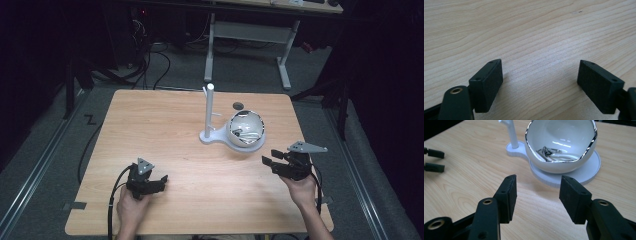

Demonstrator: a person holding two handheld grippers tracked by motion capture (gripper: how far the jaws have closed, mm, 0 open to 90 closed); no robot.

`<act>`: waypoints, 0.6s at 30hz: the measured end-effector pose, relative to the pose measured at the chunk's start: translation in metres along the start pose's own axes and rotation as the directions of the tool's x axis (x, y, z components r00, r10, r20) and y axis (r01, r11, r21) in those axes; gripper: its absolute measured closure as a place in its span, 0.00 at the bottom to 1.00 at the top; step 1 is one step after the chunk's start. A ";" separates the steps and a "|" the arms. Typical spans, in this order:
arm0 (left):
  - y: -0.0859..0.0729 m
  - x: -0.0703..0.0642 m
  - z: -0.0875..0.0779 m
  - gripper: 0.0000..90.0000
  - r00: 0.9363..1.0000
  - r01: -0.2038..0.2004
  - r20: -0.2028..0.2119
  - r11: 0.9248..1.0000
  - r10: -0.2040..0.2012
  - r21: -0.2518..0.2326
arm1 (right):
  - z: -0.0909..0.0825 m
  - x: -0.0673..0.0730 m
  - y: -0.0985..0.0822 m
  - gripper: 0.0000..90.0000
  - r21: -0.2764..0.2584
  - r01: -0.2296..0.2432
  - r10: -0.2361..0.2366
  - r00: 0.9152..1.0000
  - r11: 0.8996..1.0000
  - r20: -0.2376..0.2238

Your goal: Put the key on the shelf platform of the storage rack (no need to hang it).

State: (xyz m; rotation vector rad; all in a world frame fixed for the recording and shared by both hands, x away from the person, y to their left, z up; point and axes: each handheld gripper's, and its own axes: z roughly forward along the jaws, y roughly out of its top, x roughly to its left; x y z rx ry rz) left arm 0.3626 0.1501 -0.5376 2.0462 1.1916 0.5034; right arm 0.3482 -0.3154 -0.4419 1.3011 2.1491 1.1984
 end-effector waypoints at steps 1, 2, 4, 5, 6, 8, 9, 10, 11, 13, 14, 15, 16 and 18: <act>0.000 0.000 0.000 0.23 1.000 0.000 0.000 1.000 0.000 0.000 | 0.002 0.000 -0.001 0.54 0.003 -0.007 0.007 1.000 1.000 -0.005; 0.000 0.000 0.000 0.23 1.000 0.000 0.000 1.000 0.000 0.000 | 0.003 0.001 -0.002 0.54 0.001 -0.004 0.004 1.000 1.000 -0.006; 0.000 0.000 0.000 0.23 1.000 0.000 0.000 1.000 0.000 0.000 | 0.004 0.002 -0.003 0.54 -0.002 0.001 -0.001 1.000 1.000 -0.005; 0.000 0.000 0.000 0.23 1.000 0.000 0.000 1.000 0.000 0.000 | 0.005 0.003 -0.003 0.54 0.001 0.004 -0.004 1.000 1.000 -0.008; 0.000 0.000 0.000 0.23 1.000 0.000 0.000 1.000 0.000 0.000 | 0.006 0.004 -0.004 0.54 0.005 0.005 -0.005 1.000 1.000 -0.010; 0.000 0.000 0.000 0.23 1.000 0.000 0.000 1.000 0.000 0.000 | 0.007 0.004 -0.005 0.54 0.004 0.005 -0.004 1.000 1.000 -0.013; 0.000 0.000 0.000 0.23 1.000 0.000 0.000 1.000 0.000 0.000 | 0.008 0.005 -0.006 0.54 0.005 -0.003 0.003 1.000 1.000 -0.015; 0.000 0.000 0.000 0.23 1.000 0.000 0.000 1.000 0.000 0.000 | 0.008 0.004 -0.007 0.54 0.002 -0.003 0.003 1.000 1.000 -0.016; 0.000 0.000 0.000 0.23 1.000 0.000 0.000 1.000 0.000 0.000 | 0.010 0.005 -0.009 0.54 0.001 -0.006 0.006 1.000 1.000 -0.017; 0.000 0.000 0.000 0.23 1.000 0.000 0.000 1.000 0.000 0.000 | 0.011 0.006 -0.011 0.55 0.002 -0.009 0.009 1.000 1.000 -0.013; 0.000 0.000 0.000 0.23 1.000 0.000 0.000 1.000 0.000 0.000 | 0.012 0.006 -0.011 0.55 0.002 -0.005 0.005 1.000 1.000 -0.014; 0.000 0.000 0.000 0.23 1.000 0.000 0.000 1.000 0.000 0.000 | 0.013 0.006 -0.012 0.54 0.003 -0.002 0.002 1.000 1.000 -0.016; 0.000 0.000 0.000 0.23 1.000 0.000 0.000 1.000 0.000 0.000 | 0.014 0.007 -0.012 0.54 0.005 -0.004 0.004 1.000 1.000 -0.016; 0.000 0.000 0.000 0.23 1.000 0.000 0.000 1.000 0.000 0.000 | 0.016 0.008 -0.014 0.54 0.012 -0.003 0.003 1.000 1.000 -0.017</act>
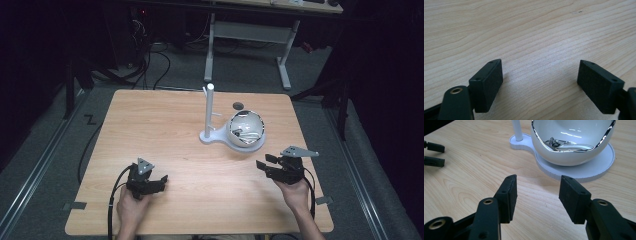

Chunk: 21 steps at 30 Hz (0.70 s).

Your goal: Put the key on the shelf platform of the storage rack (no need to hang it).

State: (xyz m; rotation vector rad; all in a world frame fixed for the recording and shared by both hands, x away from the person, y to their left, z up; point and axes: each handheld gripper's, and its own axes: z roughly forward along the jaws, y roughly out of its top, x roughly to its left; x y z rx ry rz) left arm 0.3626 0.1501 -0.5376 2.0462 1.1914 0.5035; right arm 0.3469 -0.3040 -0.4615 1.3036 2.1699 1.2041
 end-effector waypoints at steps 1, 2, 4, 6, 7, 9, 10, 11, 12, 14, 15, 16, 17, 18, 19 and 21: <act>0.000 0.000 0.000 0.23 1.000 0.000 0.000 1.000 0.000 0.000 | 0.001 0.000 -0.001 0.54 0.003 -0.004 0.004 1.000 1.000 -0.002; 0.000 0.000 0.000 0.23 1.000 0.000 0.000 1.000 0.000 0.000 | 0.002 0.001 -0.002 0.54 0.004 -0.003 0.003 1.000 1.000 0.001; 0.000 0.000 0.000 0.23 1.000 0.000 0.000 1.000 0.000 0.000 | 0.004 0.001 -0.004 0.54 0.007 -0.005 0.005 1.000 1.000 0.000; 0.000 0.000 0.000 0.23 1.000 0.000 -0.001 1.000 0.000 0.000 | 0.006 0.001 -0.007 0.54 0.006 -0.005 0.005 1.000 1.000 -0.001; 0.000 0.000 0.000 0.23 1.000 0.000 -0.001 1.000 0.000 0.000 | 0.007 0.002 -0.008 0.54 0.004 -0.010 0.010 1.000 1.000 0.003; 0.000 0.000 0.000 0.23 1.000 0.001 -0.001 1.000 -0.001 0.000 | 0.009 0.002 -0.010 0.54 0.003 -0.014 0.014 1.000 1.000 0.001; 0.000 0.000 0.000 0.23 1.000 0.001 -0.001 1.000 -0.001 0.000 | 0.010 0.002 -0.011 0.54 0.005 -0.018 0.018 1.000 1.000 0.000; 0.000 0.000 0.000 0.23 1.000 0.001 -0.001 1.000 -0.001 0.000 | 0.011 0.002 -0.012 0.54 0.006 -0.020 0.020 1.000 1.000 -0.002; 0.000 0.000 0.000 0.23 1.000 0.001 -0.001 1.000 -0.001 0.000 | 0.012 0.002 -0.013 0.54 0.009 -0.023 0.023 1.000 1.000 -0.005; 0.000 0.000 0.000 0.23 1.000 0.001 -0.001 1.000 -0.001 0.000 | 0.015 0.002 -0.015 0.55 0.016 -0.027 0.027 1.000 1.000 -0.010; 0.000 0.000 0.000 0.23 1.000 0.001 -0.001 1.000 -0.001 -0.001 | 0.016 0.002 -0.016 0.55 0.016 -0.032 0.032 0.999 0.999 -0.011; 0.000 0.000 0.000 0.23 1.000 0.001 -0.001 1.000 -0.001 -0.001 | 0.018 0.002 -0.016 0.55 0.016 -0.031 0.031 0.999 0.999 -0.012; 0.000 0.000 0.000 0.23 1.000 0.001 -0.001 1.000 -0.001 -0.001 | 0.019 0.002 -0.017 0.55 0.017 -0.028 0.029 1.000 0.999 -0.011; 0.000 0.000 0.000 0.23 1.000 0.001 -0.001 1.000 -0.001 -0.001 | 0.020 0.002 -0.017 0.55 0.021 -0.031 0.031 0.999 0.999 -0.011; 0.000 0.000 0.000 0.23 1.000 0.001 -0.001 1.000 -0.001 -0.001 | 0.022 0.002 -0.018 0.55 0.021 -0.028 0.029 1.000 0.999 -0.013; 0.000 0.000 0.000 0.23 1.000 0.001 -0.001 1.000 -0.001 -0.001 | 0.024 0.002 -0.019 0.55 0.025 -0.034 0.034 0.999 0.999 -0.013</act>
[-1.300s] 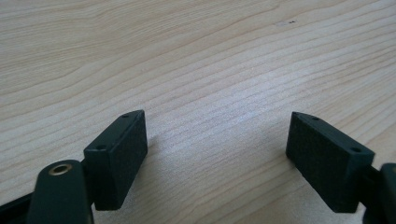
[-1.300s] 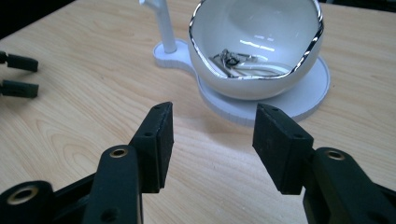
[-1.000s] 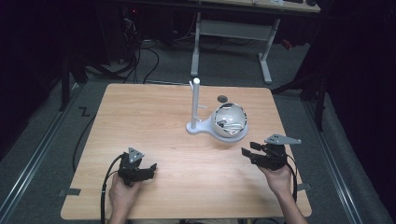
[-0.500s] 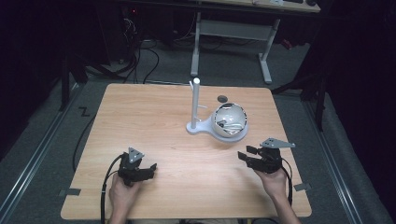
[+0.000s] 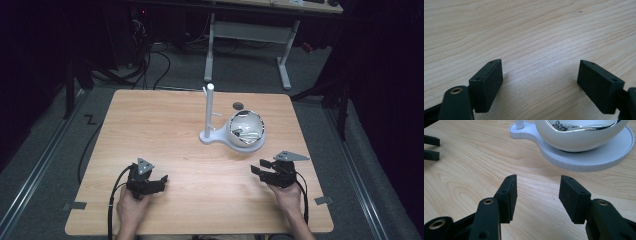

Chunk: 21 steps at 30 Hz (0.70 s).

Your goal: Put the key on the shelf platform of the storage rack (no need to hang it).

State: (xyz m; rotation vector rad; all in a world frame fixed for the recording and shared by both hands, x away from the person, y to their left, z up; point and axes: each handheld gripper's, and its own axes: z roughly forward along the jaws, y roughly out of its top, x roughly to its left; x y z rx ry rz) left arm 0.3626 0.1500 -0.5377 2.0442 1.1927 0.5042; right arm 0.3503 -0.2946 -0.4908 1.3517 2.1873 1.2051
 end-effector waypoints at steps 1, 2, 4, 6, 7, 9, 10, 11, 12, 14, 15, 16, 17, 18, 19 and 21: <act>0.000 0.000 0.000 0.23 1.000 0.000 0.000 1.000 0.000 0.000 | 0.001 0.000 -0.001 0.55 0.003 -0.002 0.002 1.000 1.000 0.001; 0.000 0.000 0.000 0.23 1.000 0.000 0.000 1.000 0.000 0.000 | 0.002 0.000 -0.001 0.55 0.005 -0.002 0.002 1.000 1.000 0.004; 0.000 0.000 0.000 0.23 1.000 -0.001 0.000 1.000 0.001 0.000 | 0.004 0.001 -0.003 0.55 0.009 0.009 -0.009 1.000 1.000 0.021; 0.000 0.000 0.000 0.23 1.000 0.000 0.000 1.000 0.000 0.000 | 0.006 0.002 -0.004 0.55 0.010 0.013 -0.013 1.000 1.000 0.028; 0.000 0.000 0.000 0.23 1.000 0.000 0.000 1.000 0.000 0.001 | 0.007 0.002 -0.005 0.55 0.013 0.014 -0.015 0.999 1.000 0.029; 0.000 0.000 0.000 0.23 1.000 0.000 0.000 1.000 0.000 0.000 | 0.009 0.001 -0.007 0.55 0.018 0.018 -0.018 0.999 1.000 0.039; 0.000 0.000 0.000 0.23 1.000 0.000 0.000 1.000 0.000 0.000 | 0.010 0.001 -0.008 0.55 0.019 0.017 -0.018 0.999 1.000 0.039; 0.000 0.000 0.000 0.23 1.000 0.000 0.000 1.000 0.000 0.000 | 0.011 0.001 -0.009 0.55 0.023 0.009 -0.010 0.999 1.000 0.041; 0.000 0.000 0.000 0.23 1.000 0.000 0.000 1.000 0.000 0.000 | 0.012 0.001 -0.010 0.55 0.026 0.011 -0.012 0.999 1.000 0.044; 0.000 0.000 0.000 0.23 1.000 0.000 0.000 1.000 0.000 0.000 | 0.013 0.001 -0.011 0.55 0.028 0.008 -0.010 0.999 1.000 0.049; 0.000 0.000 0.000 0.23 1.000 0.000 0.000 1.000 0.000 0.000 | 0.014 0.000 -0.012 0.55 0.030 0.013 -0.014 0.999 0.999 0.049; 0.000 0.000 0.000 0.23 1.000 0.000 0.000 1.000 0.000 0.000 | 0.015 0.000 -0.013 0.55 0.030 0.011 -0.013 0.999 0.999 0.050; 0.000 0.000 0.000 0.23 1.000 0.000 0.000 1.000 0.000 0.000 | 0.016 0.000 -0.014 0.55 0.034 0.003 -0.005 0.999 0.999 0.052; 0.000 0.000 0.000 0.23 1.000 0.000 0.000 1.000 0.000 0.000 | 0.016 -0.001 -0.015 0.55 0.038 0.001 -0.003 0.998 0.999 0.056; 0.000 0.000 0.000 0.23 1.000 0.000 0.000 1.000 0.000 0.000 | 0.017 -0.001 -0.015 0.55 0.039 0.004 -0.006 0.998 0.999 0.058; 0.000 0.000 0.000 0.23 1.000 0.000 0.000 1.000 0.000 0.000 | 0.019 -0.002 -0.017 0.55 0.045 -0.004 0.001 0.998 0.999 0.060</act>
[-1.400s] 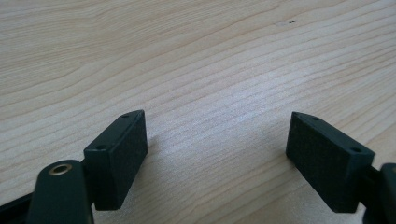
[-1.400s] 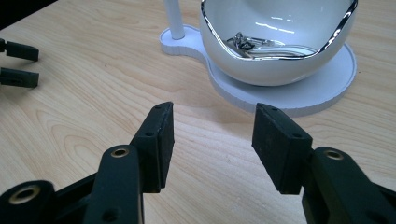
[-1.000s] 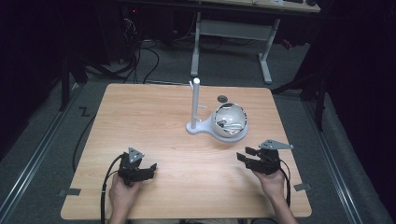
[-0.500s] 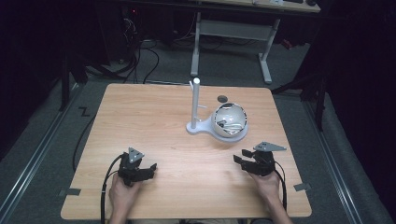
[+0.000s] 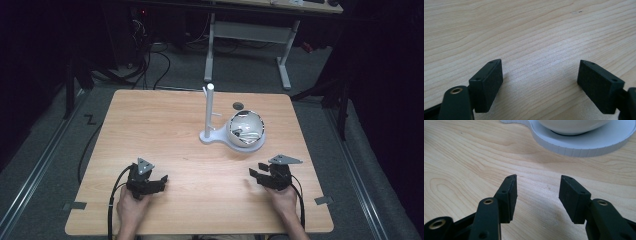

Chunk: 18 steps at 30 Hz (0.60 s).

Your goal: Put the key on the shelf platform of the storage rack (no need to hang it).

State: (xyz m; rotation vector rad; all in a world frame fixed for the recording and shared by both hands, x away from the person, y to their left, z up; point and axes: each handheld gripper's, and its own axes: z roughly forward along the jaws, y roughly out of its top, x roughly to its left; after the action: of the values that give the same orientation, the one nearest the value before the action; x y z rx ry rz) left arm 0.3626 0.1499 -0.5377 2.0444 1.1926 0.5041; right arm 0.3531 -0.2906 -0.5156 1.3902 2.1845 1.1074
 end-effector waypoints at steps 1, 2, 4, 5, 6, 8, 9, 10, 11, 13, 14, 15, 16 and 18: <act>0.000 0.000 0.000 0.23 1.000 0.000 0.000 1.000 0.000 0.000 | 0.001 0.000 -0.001 0.55 0.002 0.005 -0.005 1.000 1.000 0.005; 0.000 0.000 0.000 0.23 1.000 0.000 0.000 1.000 0.000 0.000 | 0.001 -0.001 -0.001 0.55 0.004 0.005 -0.005 1.000 1.000 0.006; 0.000 0.000 0.000 0.23 1.000 0.000 0.000 1.000 0.000 0.000 | 0.002 -0.001 -0.002 0.55 0.006 0.007 -0.007 1.000 1.000 0.011; 0.000 0.000 0.000 0.23 1.000 0.000 0.000 1.000 0.000 0.000 | 0.002 -0.001 -0.002 0.55 0.008 0.007 -0.008 1.000 1.000 0.015; 0.000 0.000 0.000 0.23 1.000 0.000 0.000 1.000 0.000 0.000 | 0.003 -0.001 -0.002 0.55 0.008 0.007 -0.007 1.000 1.000 0.014; 0.000 0.000 0.000 0.23 1.000 0.000 0.000 1.000 0.000 0.000 | 0.003 -0.001 -0.003 0.55 0.008 0.007 -0.007 1.000 1.000 0.017; 0.000 0.000 0.000 0.23 1.000 0.000 0.000 1.000 0.000 0.000 | 0.003 -0.001 -0.003 0.54 0.007 0.006 -0.006 1.000 1.000 0.021; 0.000 0.000 0.000 0.23 1.000 0.000 0.001 1.000 0.000 0.001 | 0.004 -0.001 -0.003 0.54 0.006 0.005 -0.005 1.000 1.000 0.023; 0.000 0.000 0.000 0.23 1.000 -0.001 0.001 1.000 0.001 0.001 | 0.004 -0.001 -0.003 0.54 0.007 0.008 -0.008 1.000 1.000 0.026; 0.000 0.000 0.000 0.23 1.000 0.000 0.001 1.000 0.000 0.001 | 0.006 -0.002 -0.003 0.54 0.012 0.015 -0.016 0.999 1.000 0.034; 0.000 0.000 0.000 0.23 1.000 0.000 0.000 1.000 0.000 0.000 | 0.006 -0.002 -0.003 0.54 0.014 0.013 -0.014 0.999 1.000 0.036; 0.000 0.000 0.000 0.23 1.000 0.000 0.000 1.000 0.000 0.000 | 0.007 -0.002 -0.003 0.54 0.016 0.013 -0.013 0.999 1.000 0.039; 0.000 0.000 0.000 0.23 1.000 0.000 0.000 1.000 0.000 0.000 | 0.008 -0.003 -0.003 0.54 0.015 0.019 -0.020 0.999 1.000 0.046; 0.000 0.000 0.000 0.23 1.000 0.000 0.001 1.000 0.000 0.001 | 0.008 -0.004 -0.004 0.54 0.017 0.021 -0.022 0.998 1.000 0.052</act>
State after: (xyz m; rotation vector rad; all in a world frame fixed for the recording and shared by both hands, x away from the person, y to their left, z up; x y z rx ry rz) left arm 0.3626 0.1499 -0.5376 2.0456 1.1924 0.5029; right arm 0.3577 -0.2910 -0.5240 1.3832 2.1716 1.0368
